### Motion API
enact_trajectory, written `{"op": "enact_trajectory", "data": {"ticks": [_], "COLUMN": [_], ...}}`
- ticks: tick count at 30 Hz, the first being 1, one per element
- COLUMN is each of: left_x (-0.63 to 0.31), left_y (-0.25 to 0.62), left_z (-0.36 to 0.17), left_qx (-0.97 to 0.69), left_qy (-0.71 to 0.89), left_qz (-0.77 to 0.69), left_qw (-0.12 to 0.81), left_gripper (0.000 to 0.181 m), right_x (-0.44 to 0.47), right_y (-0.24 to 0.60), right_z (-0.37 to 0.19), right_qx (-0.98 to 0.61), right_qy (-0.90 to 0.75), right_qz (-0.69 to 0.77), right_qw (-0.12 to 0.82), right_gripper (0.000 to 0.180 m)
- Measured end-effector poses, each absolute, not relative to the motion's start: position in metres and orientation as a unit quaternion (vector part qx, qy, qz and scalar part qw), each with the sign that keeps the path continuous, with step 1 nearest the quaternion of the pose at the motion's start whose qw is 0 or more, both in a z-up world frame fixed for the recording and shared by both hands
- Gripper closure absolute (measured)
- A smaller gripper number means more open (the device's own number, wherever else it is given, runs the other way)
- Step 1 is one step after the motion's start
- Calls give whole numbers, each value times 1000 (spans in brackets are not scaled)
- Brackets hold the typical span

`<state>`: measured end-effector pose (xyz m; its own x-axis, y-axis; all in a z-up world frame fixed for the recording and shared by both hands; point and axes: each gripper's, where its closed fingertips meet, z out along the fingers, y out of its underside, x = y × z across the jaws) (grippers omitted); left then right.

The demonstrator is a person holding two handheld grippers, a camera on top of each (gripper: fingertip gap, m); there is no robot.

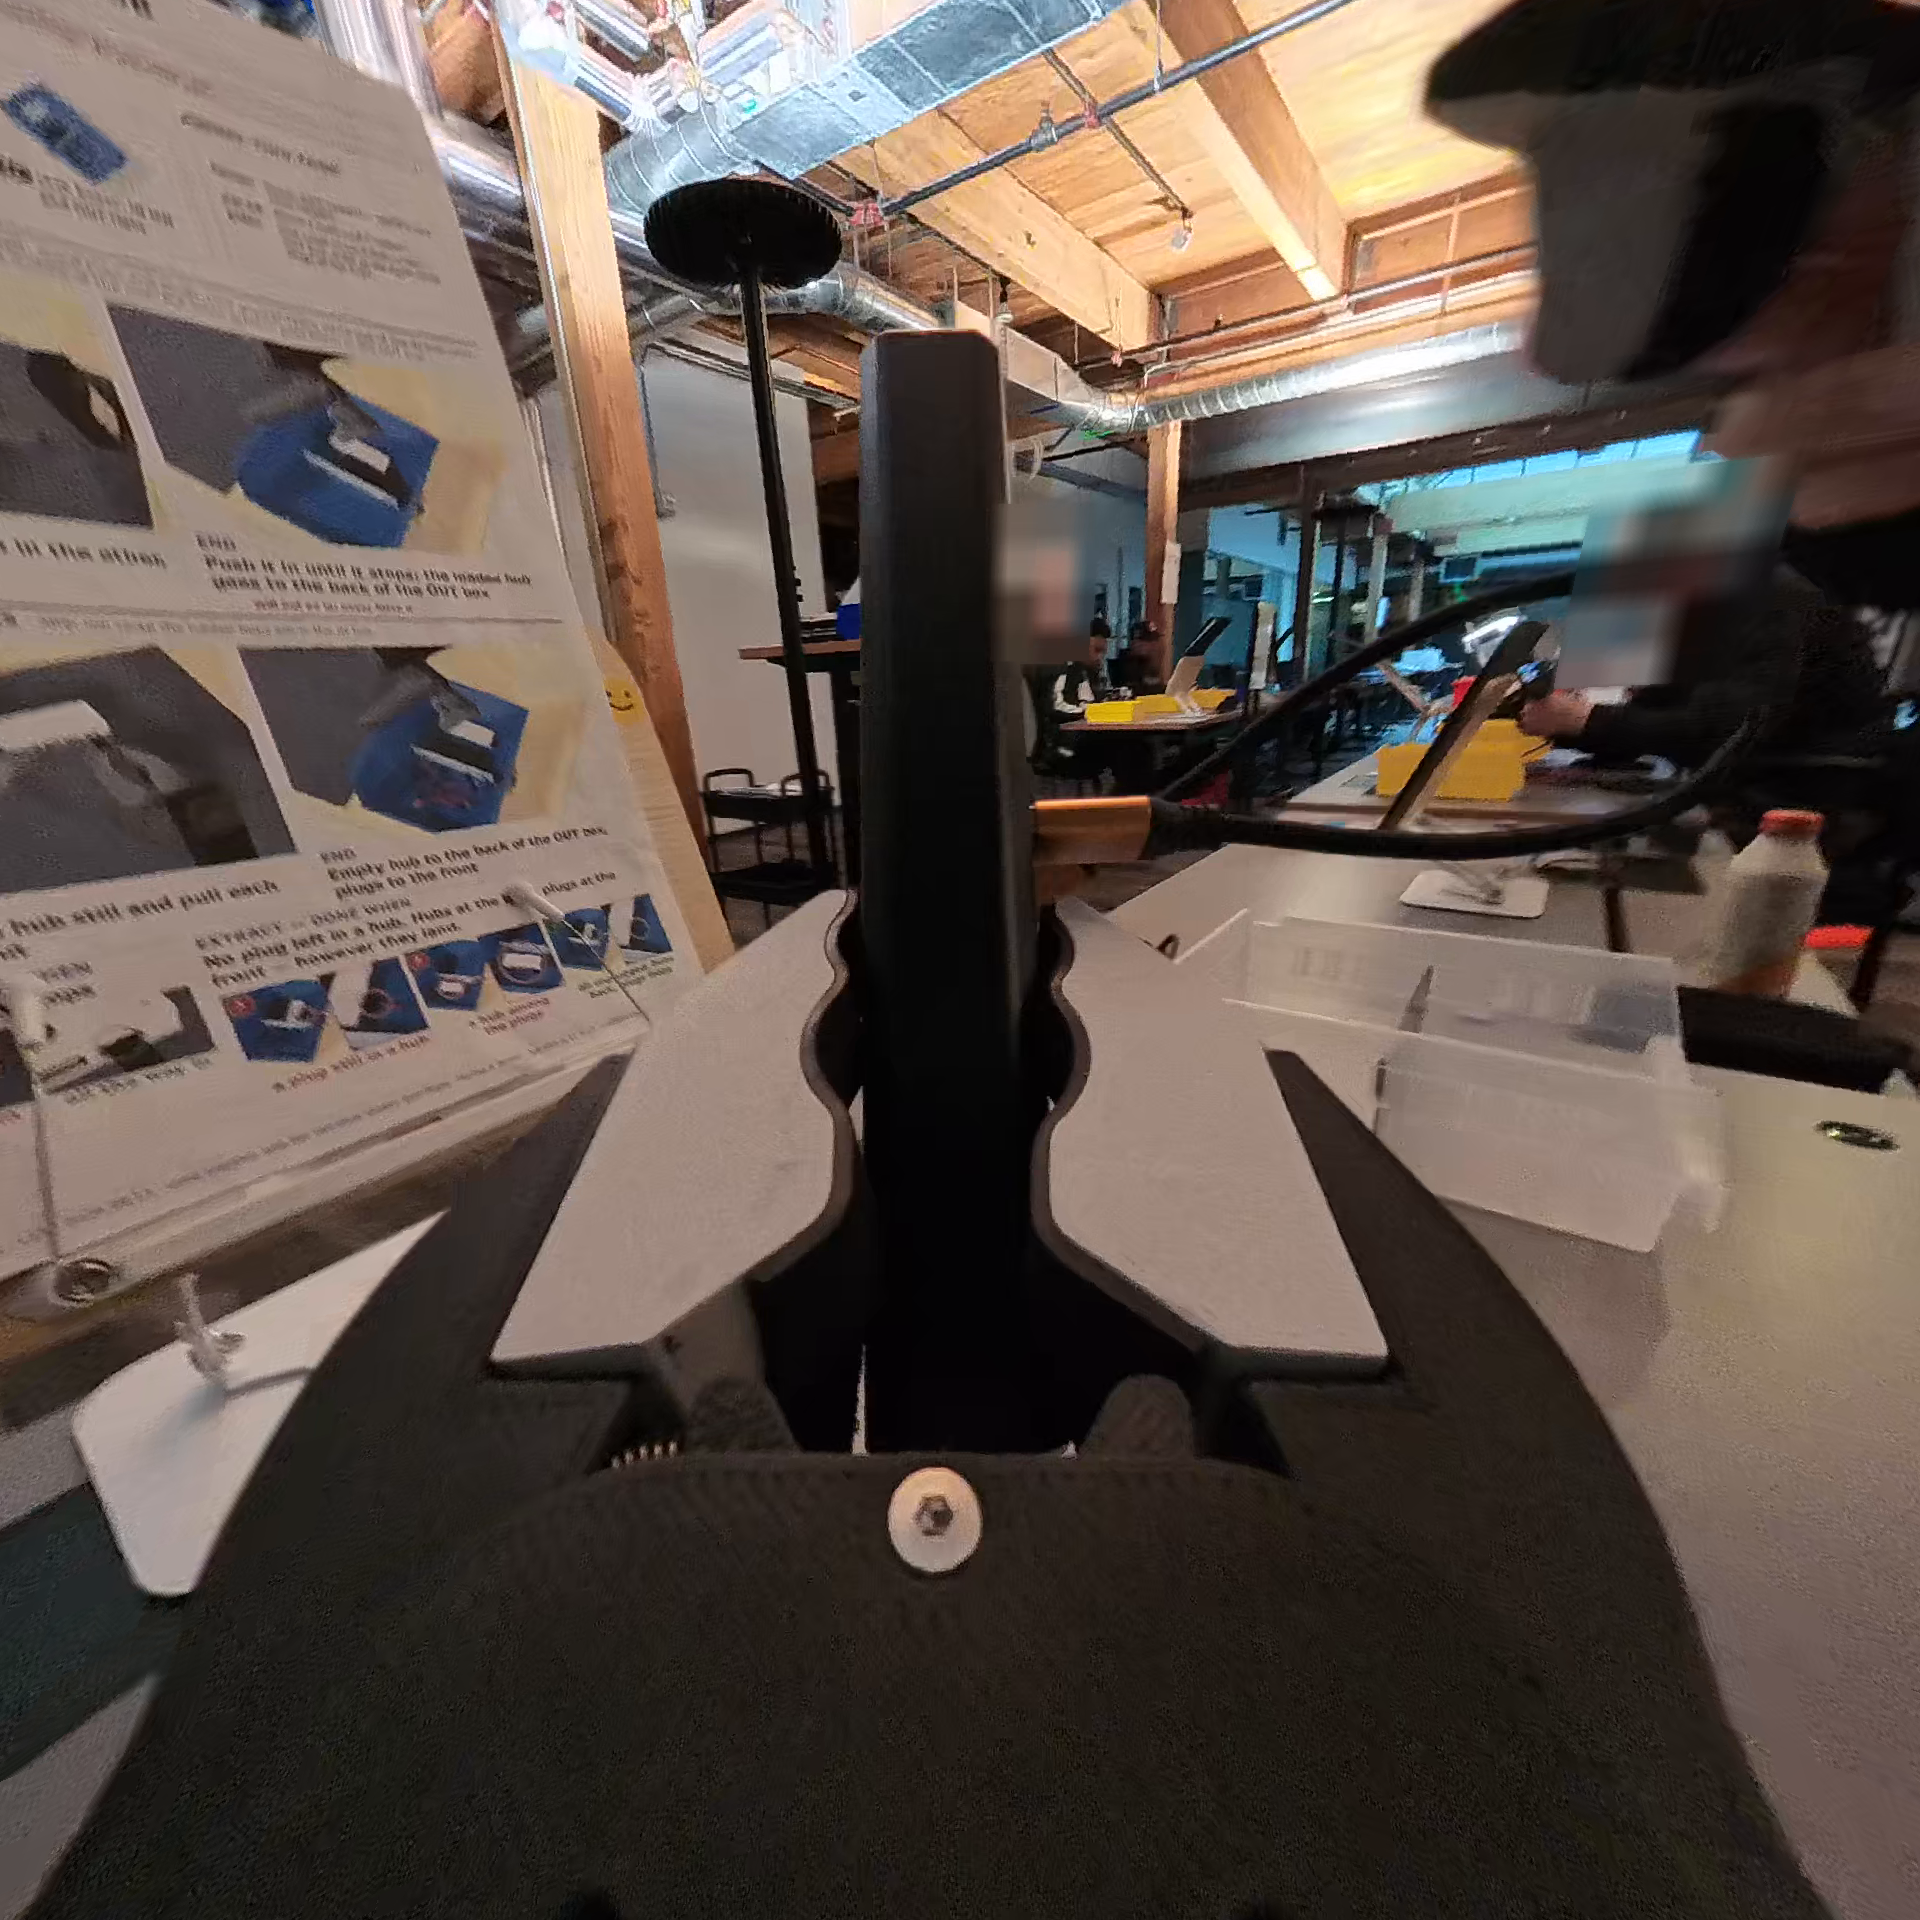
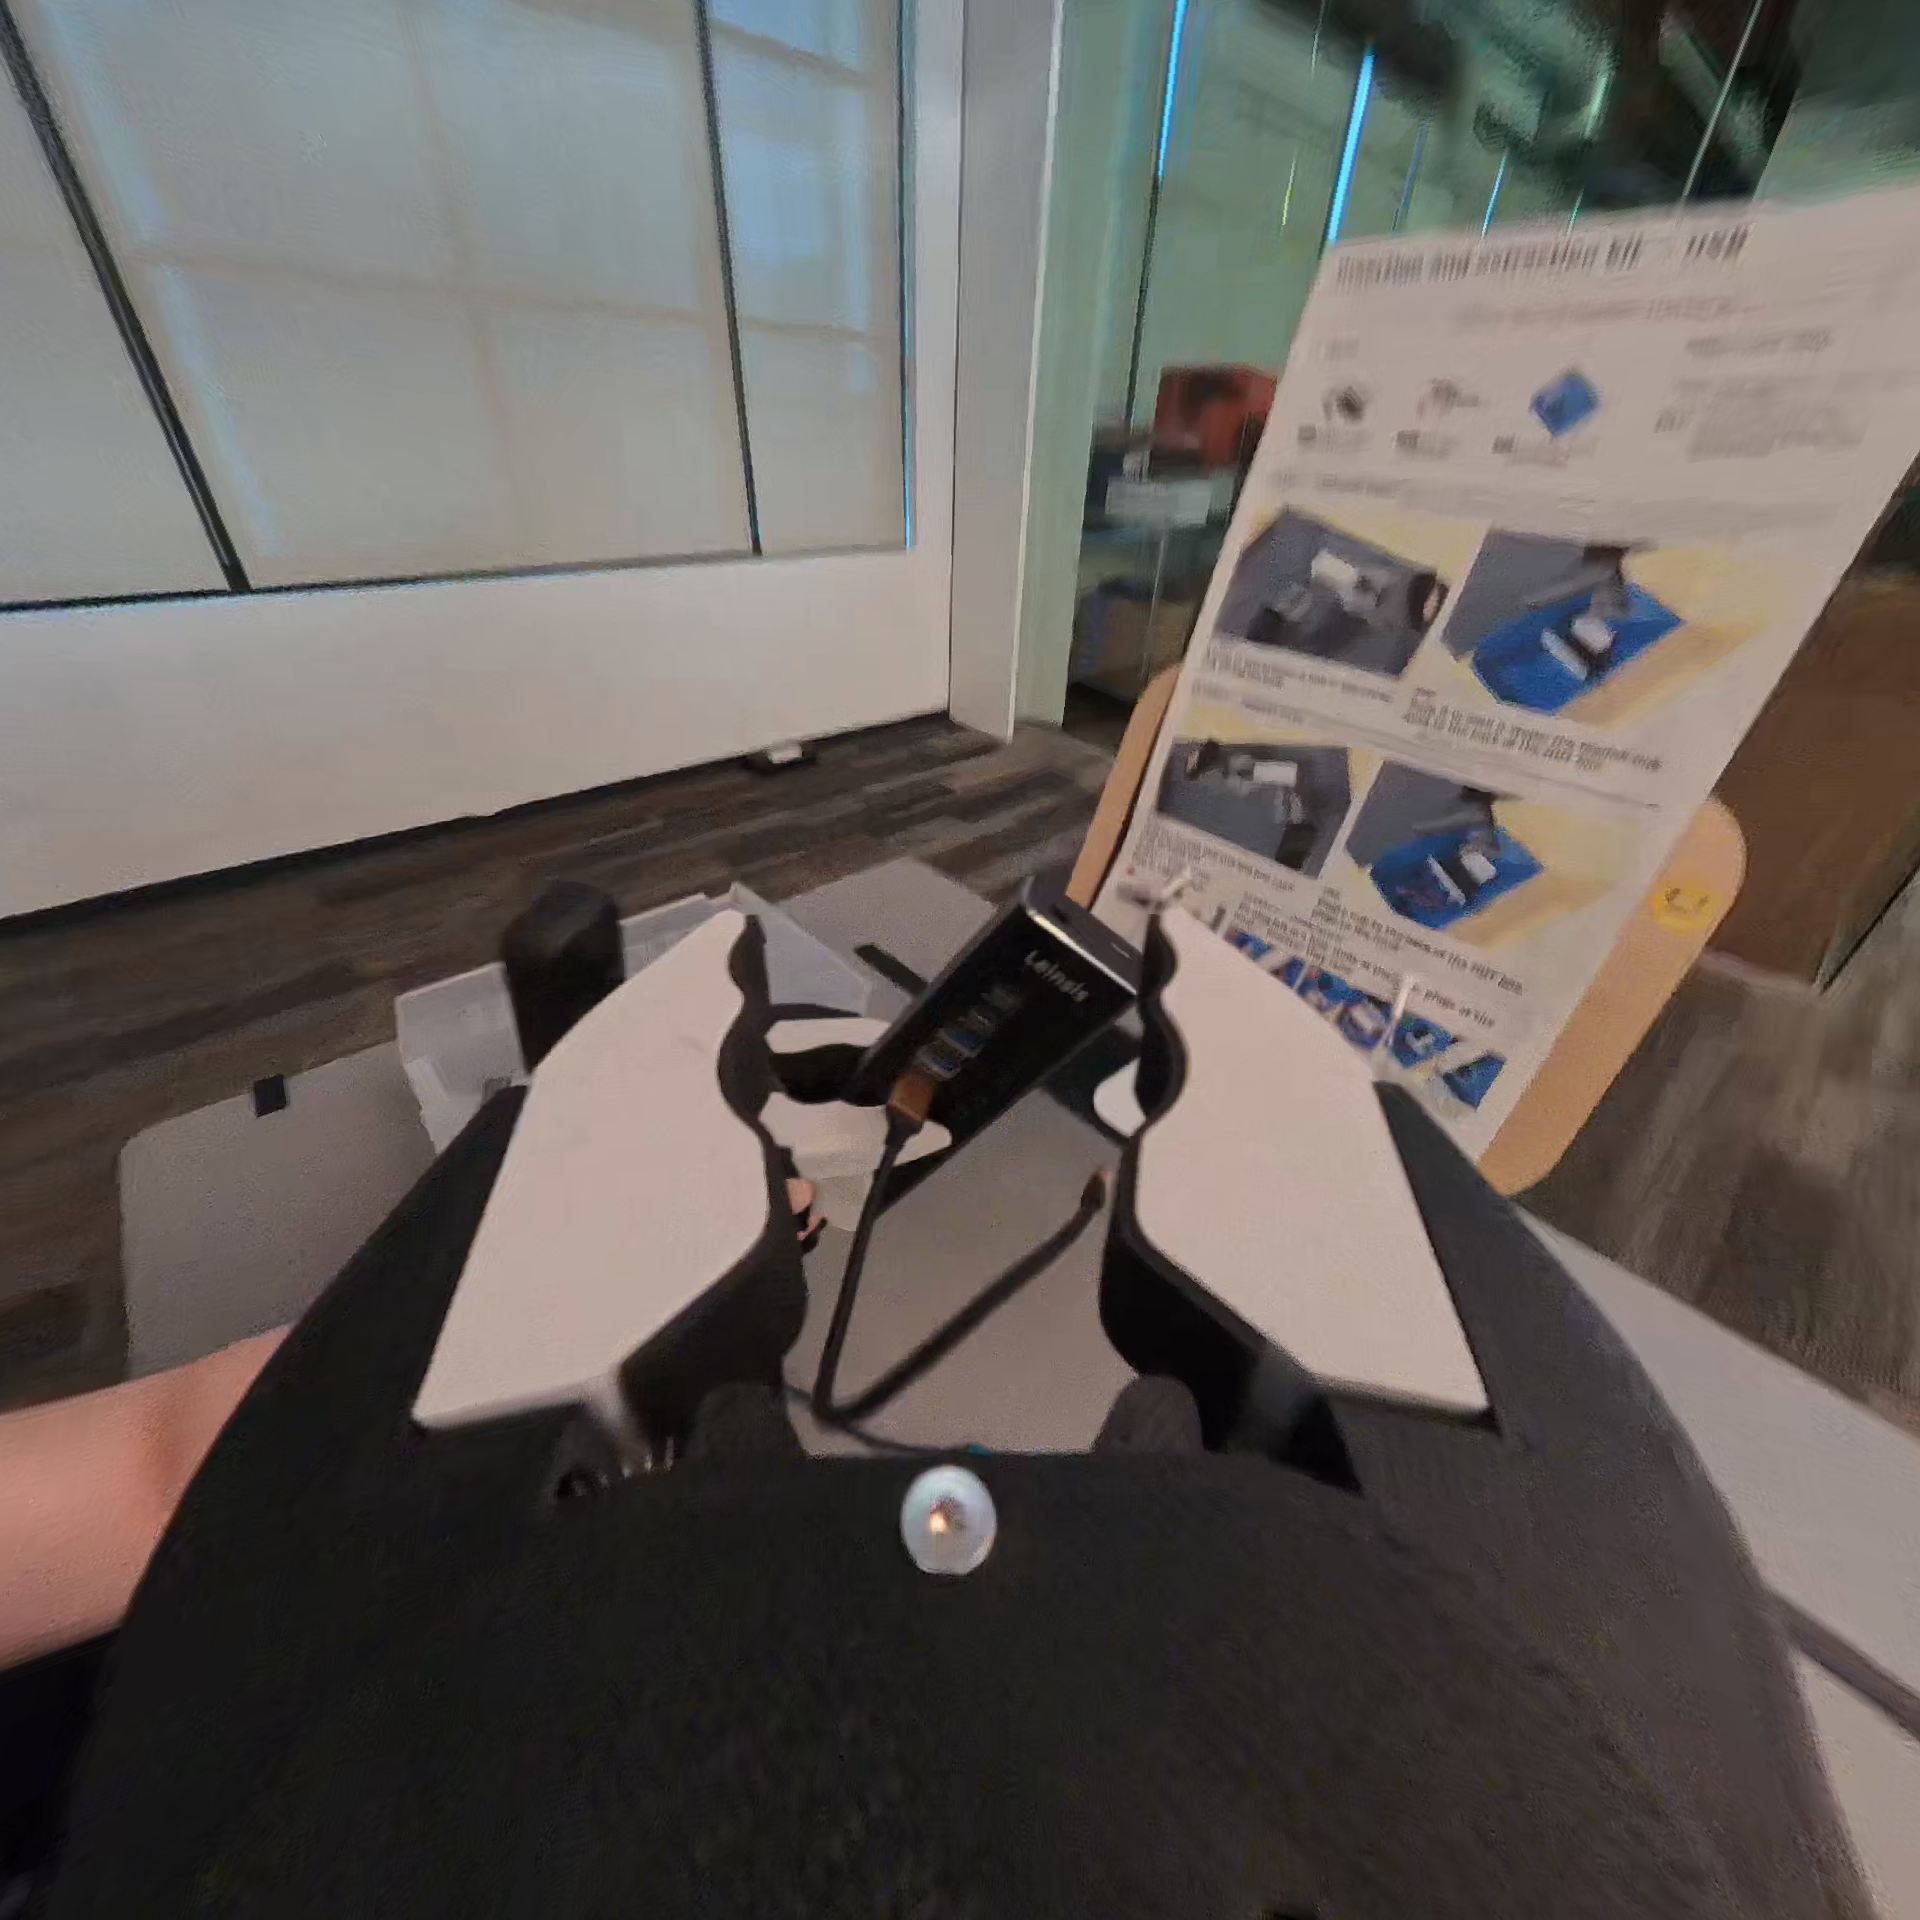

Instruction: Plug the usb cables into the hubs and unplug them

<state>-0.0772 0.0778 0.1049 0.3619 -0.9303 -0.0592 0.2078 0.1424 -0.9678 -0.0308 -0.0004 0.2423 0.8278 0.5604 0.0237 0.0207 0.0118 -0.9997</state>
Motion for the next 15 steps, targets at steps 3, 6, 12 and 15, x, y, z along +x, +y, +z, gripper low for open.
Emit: {"op": "enact_trajectory", "data": {"ticks": [3, 6, 12, 15], "left_x": [-77, -77, -76, -71], "left_y": [70, 65, 67, 83], "left_z": [110, 114, 111, 86], "left_qx": [-478, -469, -467, -515], "left_qy": [374, 383, 403, 447], "left_qz": [-422, -413, -423, -404], "left_qw": [673, 680, 663, 610], "left_gripper": [152, 152, 152, 151], "right_x": [-31, -47, -72, -70], "right_y": [46, 69, 81, 95], "right_z": [221, 179, 167, 151], "right_qx": [-754, -813, -787, -800], "right_qy": [-181, -159, -179, -177], "right_qz": [215, 276, 372, 360], "right_qw": [594, 488, 459, 446], "right_gripper": [90, 79, 120, 120]}}
